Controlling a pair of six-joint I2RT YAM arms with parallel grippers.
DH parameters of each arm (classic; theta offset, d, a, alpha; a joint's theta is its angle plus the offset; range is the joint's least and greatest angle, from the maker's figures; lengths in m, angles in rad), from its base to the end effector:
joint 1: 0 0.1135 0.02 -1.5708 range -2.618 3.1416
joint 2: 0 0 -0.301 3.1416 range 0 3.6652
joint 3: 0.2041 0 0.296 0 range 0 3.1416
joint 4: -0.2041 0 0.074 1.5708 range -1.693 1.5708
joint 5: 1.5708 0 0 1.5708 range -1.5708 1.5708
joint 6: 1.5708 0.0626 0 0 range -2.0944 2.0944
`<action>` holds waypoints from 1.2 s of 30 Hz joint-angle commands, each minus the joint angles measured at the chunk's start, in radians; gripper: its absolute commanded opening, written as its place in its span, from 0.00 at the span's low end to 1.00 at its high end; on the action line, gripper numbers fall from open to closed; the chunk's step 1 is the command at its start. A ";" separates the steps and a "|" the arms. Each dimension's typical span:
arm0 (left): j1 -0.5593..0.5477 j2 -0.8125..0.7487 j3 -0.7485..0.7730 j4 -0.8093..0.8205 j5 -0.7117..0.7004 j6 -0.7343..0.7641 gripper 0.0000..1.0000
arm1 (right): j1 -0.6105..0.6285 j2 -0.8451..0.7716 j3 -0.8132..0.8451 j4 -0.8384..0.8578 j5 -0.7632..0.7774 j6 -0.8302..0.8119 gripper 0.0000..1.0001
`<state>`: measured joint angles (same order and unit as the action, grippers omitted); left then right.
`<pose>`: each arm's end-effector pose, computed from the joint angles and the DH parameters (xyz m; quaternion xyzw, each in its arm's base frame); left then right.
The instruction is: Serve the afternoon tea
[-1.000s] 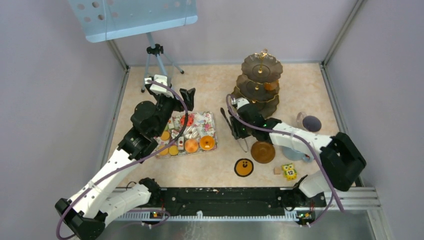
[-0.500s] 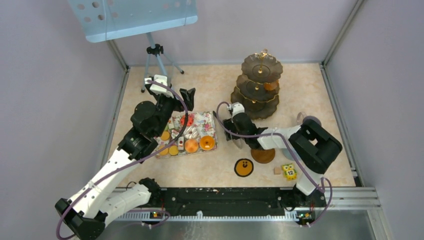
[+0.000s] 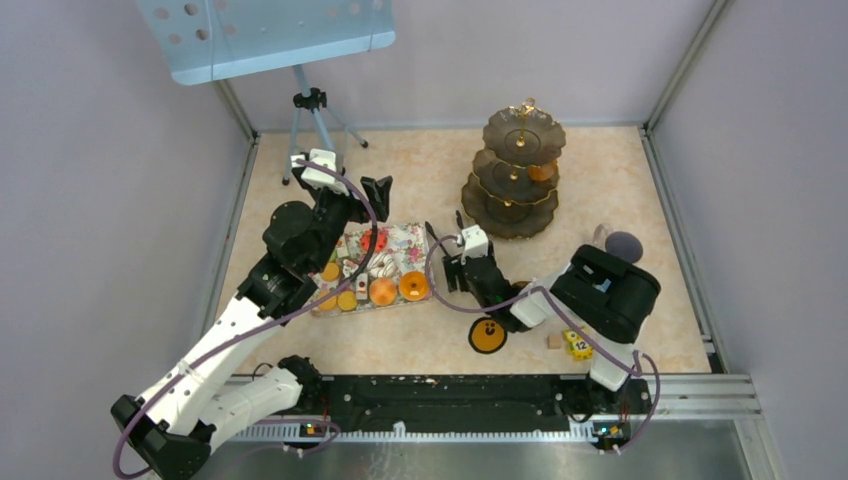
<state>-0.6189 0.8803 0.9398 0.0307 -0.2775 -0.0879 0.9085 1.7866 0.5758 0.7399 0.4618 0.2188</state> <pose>0.2117 -0.1297 0.4348 0.0768 0.6714 -0.1655 0.7183 0.2425 0.2656 0.0984 -0.1680 0.8215 0.1069 0.5343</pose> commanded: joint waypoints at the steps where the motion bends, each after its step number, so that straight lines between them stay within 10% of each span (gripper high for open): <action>1: 0.000 0.003 -0.002 0.046 0.013 -0.017 0.99 | 0.059 0.126 -0.076 0.041 0.127 -0.066 0.68; 12: 0.000 0.003 -0.003 0.046 0.011 -0.018 0.99 | 0.076 0.188 -0.129 0.204 0.196 -0.088 0.58; 19: 0.001 0.012 -0.004 0.047 0.006 -0.016 0.99 | 0.068 -0.107 -0.064 -0.119 0.171 -0.013 0.44; 36: 0.000 0.020 0.000 0.044 0.014 -0.021 0.99 | 0.005 -0.604 0.125 -0.918 -0.457 0.078 0.41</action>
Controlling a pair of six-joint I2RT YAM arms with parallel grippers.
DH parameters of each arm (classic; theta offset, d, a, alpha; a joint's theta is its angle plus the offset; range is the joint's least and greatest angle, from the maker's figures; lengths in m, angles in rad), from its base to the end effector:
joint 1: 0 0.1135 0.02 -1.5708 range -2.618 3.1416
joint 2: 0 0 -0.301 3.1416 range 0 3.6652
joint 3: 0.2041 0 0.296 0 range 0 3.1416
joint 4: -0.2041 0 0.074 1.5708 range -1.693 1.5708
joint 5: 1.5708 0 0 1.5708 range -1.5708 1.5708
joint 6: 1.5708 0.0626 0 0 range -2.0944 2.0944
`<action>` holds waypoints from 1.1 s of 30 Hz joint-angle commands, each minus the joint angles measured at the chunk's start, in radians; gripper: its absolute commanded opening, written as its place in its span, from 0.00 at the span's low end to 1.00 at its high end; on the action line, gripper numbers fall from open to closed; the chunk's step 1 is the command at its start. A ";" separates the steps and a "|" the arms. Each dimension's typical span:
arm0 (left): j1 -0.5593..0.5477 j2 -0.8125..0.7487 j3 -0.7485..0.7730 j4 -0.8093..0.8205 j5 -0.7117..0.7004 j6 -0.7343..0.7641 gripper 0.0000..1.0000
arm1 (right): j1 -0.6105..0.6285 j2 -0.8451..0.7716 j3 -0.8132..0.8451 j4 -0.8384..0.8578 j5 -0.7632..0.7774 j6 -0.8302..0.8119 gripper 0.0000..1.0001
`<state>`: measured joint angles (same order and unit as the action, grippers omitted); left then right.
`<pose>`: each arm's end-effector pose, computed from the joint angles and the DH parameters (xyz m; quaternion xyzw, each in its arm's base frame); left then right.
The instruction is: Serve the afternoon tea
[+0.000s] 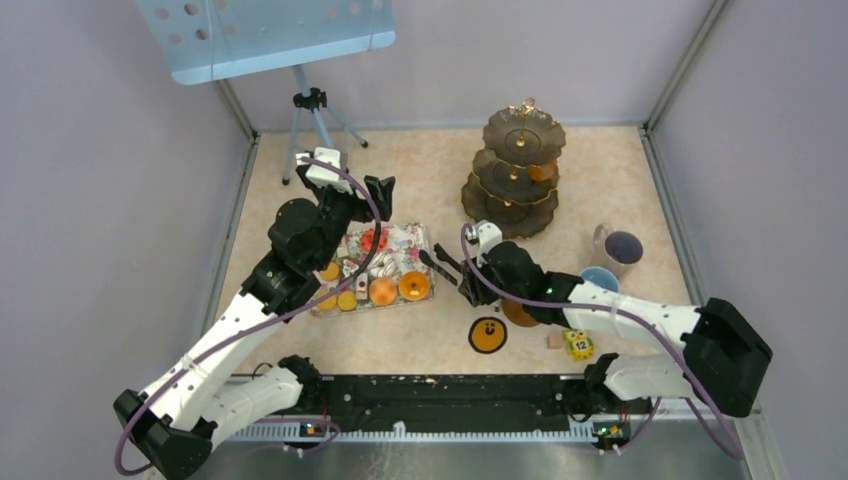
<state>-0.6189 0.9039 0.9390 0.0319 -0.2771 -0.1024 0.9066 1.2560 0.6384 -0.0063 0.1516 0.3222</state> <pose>0.2179 -0.1342 0.4291 0.0752 0.6798 -0.1670 0.7101 0.1974 0.2368 0.2014 -0.2226 0.8598 0.2070 0.4104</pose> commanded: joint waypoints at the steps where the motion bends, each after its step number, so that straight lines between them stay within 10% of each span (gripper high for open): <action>1: 0.000 -0.004 0.002 0.043 0.012 -0.007 0.99 | 0.010 -0.085 0.061 -0.177 -0.147 -0.029 0.41; 33: 0.000 0.010 0.000 0.042 0.005 -0.002 0.99 | 0.093 -0.079 0.123 -0.134 -0.136 -0.127 0.51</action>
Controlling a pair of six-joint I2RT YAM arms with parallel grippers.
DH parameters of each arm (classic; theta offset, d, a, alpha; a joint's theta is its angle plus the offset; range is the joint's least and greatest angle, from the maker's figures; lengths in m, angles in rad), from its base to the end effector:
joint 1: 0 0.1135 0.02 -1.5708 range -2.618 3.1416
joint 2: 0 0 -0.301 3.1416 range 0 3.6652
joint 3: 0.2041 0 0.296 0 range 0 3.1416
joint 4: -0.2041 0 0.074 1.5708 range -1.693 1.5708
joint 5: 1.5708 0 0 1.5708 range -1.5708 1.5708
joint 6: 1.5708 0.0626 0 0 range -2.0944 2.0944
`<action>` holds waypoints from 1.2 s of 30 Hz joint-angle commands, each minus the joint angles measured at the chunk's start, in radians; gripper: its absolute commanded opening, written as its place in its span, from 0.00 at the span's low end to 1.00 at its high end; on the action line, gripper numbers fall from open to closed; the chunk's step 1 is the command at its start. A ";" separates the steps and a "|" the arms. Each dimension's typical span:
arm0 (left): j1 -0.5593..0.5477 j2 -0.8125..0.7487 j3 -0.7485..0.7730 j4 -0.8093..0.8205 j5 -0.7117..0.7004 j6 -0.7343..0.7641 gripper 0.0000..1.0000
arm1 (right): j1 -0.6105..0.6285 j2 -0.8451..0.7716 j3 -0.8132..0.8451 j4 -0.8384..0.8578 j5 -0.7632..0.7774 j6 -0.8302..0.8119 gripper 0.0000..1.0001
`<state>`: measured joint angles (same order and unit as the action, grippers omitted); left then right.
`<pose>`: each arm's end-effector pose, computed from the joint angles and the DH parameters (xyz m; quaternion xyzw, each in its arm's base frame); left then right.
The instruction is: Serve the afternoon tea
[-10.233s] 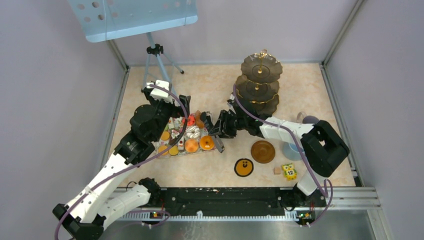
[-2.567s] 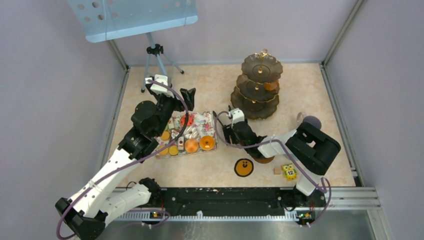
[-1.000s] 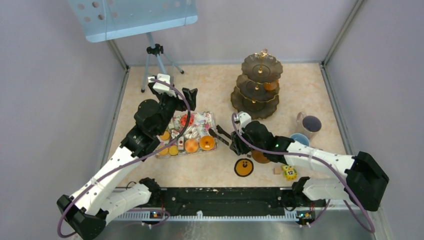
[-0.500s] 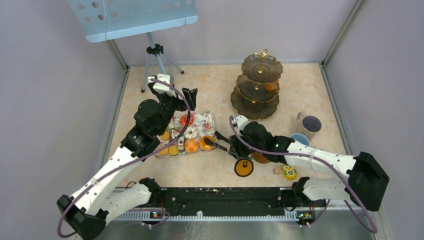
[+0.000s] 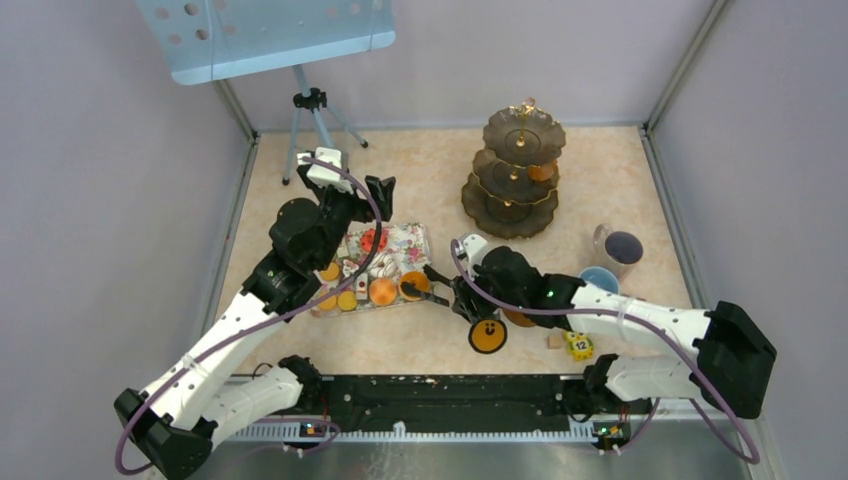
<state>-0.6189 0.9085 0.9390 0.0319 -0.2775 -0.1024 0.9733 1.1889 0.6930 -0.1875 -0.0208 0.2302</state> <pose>0.2191 -0.1350 0.4280 0.0757 0.6814 -0.1661 0.7088 0.1661 0.2465 0.2214 -0.3320 0.8399 0.2507 0.3485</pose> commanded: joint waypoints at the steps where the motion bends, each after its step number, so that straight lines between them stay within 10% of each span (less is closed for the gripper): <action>1: -0.001 0.006 0.001 0.042 0.005 -0.002 0.99 | 0.031 -0.013 0.071 0.043 0.052 -0.042 0.51; 36: 0.000 0.015 -0.001 0.042 0.012 -0.007 0.99 | 0.135 0.153 0.152 0.003 0.174 -0.144 0.53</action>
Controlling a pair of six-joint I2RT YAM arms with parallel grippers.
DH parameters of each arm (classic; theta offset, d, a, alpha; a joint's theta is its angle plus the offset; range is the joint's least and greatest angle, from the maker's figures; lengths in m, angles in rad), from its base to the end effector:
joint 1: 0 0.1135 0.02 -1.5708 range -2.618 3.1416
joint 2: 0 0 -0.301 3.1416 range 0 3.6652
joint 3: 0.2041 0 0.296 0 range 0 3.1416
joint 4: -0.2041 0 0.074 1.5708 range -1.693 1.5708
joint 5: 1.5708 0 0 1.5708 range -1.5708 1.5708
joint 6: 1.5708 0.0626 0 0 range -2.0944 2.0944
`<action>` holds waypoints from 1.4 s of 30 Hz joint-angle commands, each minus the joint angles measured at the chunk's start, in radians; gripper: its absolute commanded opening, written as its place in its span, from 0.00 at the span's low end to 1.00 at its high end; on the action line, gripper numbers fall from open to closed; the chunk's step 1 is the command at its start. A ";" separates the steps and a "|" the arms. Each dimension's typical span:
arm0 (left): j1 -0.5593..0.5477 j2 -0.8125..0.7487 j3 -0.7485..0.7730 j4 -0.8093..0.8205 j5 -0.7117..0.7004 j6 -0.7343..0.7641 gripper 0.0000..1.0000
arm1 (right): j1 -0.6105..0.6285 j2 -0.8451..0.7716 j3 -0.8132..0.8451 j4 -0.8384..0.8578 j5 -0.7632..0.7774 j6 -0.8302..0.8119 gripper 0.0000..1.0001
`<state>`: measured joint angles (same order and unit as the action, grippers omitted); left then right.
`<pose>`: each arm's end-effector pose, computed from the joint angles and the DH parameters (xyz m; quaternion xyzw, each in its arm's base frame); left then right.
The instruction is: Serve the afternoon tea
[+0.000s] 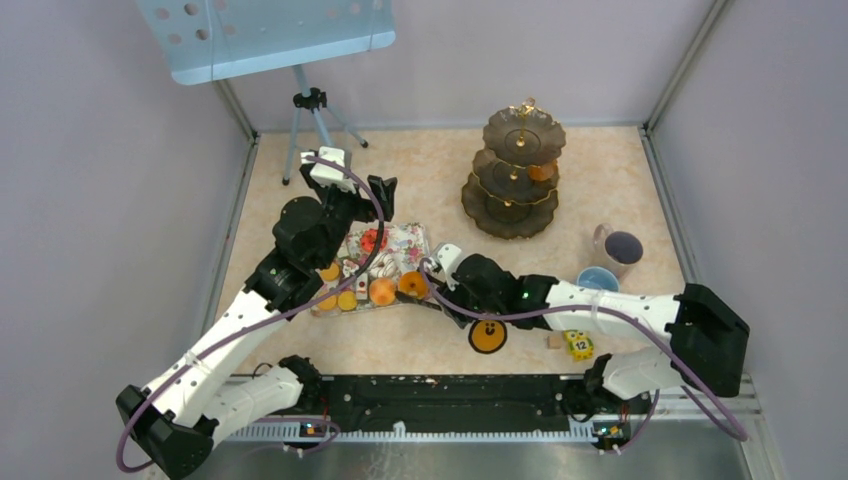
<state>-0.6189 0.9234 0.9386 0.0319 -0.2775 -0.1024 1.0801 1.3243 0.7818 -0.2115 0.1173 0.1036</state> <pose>0.2229 -0.1377 0.4243 0.0778 0.6865 -0.1636 0.7042 0.1596 0.2832 0.2139 -0.4092 0.8201 0.1765 0.3590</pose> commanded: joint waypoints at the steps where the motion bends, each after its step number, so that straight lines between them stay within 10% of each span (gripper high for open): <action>1: 0.001 0.001 -0.001 0.043 0.011 -0.007 0.99 | 0.030 0.022 0.065 0.026 0.039 -0.016 0.53; 25: 0.001 0.016 0.001 0.039 0.015 -0.014 0.99 | 0.032 -0.242 -0.046 -0.058 0.515 0.185 0.30; 42: -0.001 0.004 0.004 0.039 0.062 -0.029 0.99 | -0.456 -0.274 -0.112 -0.017 0.515 0.246 0.24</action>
<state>-0.6189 0.9382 0.9386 0.0315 -0.2489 -0.1123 0.7036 1.0306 0.6712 -0.3763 0.6323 0.3897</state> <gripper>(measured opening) 0.987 0.394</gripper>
